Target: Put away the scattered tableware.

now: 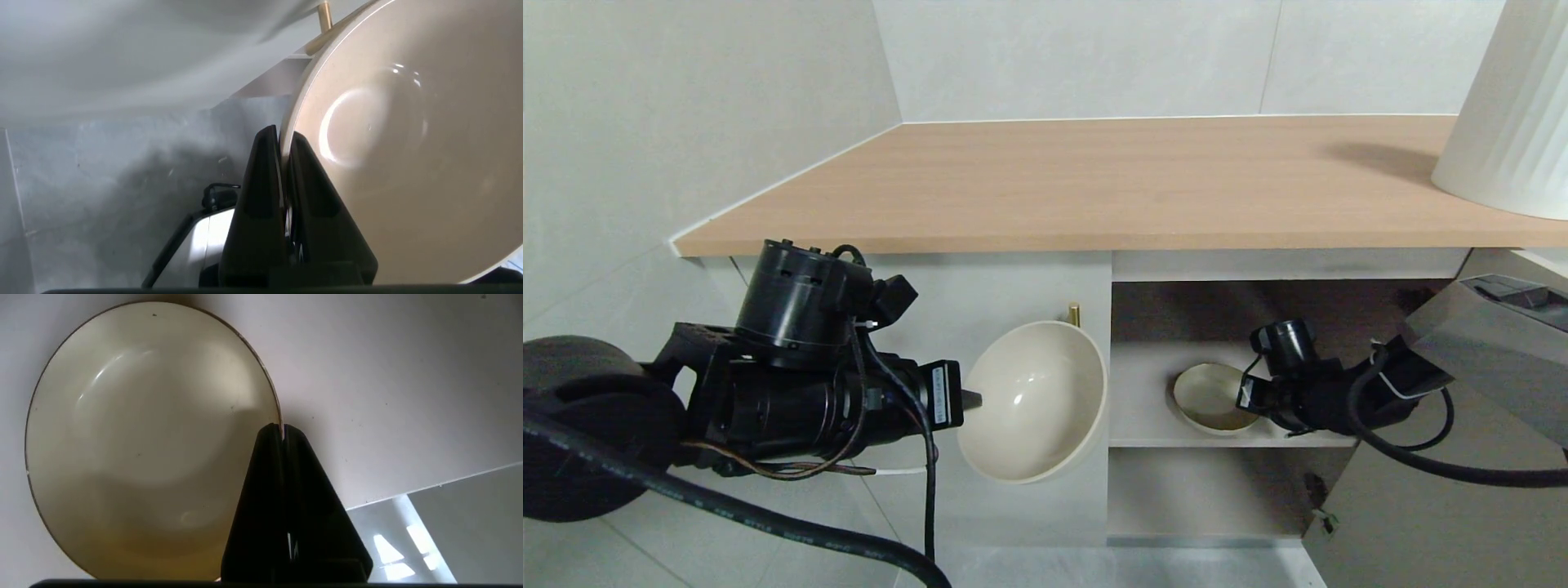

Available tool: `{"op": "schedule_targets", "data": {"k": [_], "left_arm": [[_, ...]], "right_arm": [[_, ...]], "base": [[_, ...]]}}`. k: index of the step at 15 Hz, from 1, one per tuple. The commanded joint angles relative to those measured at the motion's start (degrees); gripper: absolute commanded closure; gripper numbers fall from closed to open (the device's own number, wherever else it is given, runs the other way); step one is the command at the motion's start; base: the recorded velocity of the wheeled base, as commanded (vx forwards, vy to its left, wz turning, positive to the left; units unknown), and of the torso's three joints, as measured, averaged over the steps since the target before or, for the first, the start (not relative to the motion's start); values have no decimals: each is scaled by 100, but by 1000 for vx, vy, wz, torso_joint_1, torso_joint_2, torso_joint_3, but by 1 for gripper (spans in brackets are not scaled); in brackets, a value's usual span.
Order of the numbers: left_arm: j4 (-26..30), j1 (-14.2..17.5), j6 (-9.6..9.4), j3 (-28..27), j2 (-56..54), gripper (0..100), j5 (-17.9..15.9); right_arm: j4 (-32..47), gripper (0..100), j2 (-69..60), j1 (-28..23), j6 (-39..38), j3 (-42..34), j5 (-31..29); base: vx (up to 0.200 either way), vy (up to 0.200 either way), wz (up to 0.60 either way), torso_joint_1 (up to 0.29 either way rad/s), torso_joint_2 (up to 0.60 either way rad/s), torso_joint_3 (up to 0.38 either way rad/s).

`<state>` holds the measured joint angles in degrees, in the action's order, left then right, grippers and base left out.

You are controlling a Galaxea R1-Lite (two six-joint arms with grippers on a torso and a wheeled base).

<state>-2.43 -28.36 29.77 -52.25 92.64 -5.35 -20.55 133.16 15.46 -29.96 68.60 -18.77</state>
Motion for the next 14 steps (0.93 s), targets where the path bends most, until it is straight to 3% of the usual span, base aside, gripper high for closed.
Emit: {"op": "schedule_targets", "data": {"k": [1,4,5,10,12,14], "left_arm": [[-4,5,-6,-5,26,100,-1],[-4,-3,-6,4,26,100,-1],[-4,-3,3,4,26,100,-1],[-12,-3,3,4,26,100,-1],[-12,-91,3,4,70,100,17],[-4,-311,3,13,237,100,254]], "right_arm": [[-1,100,17,1,-1,13,-4],[-10,100,44,1,-1,22,-12],[-10,0,44,-8,-1,49,-21],[-19,0,26,-8,-71,66,-65],[25,0,-132,1,-89,5,-56],[34,0,-589,107,-53,-365,49]], "base": [[0,0,0,0,0,0],[0,0,0,0,0,0],[0,0,0,0,0,0],[0,0,0,0,0,0],[0,0,0,0,0,0],[0,0,0,0,0,0]]}}
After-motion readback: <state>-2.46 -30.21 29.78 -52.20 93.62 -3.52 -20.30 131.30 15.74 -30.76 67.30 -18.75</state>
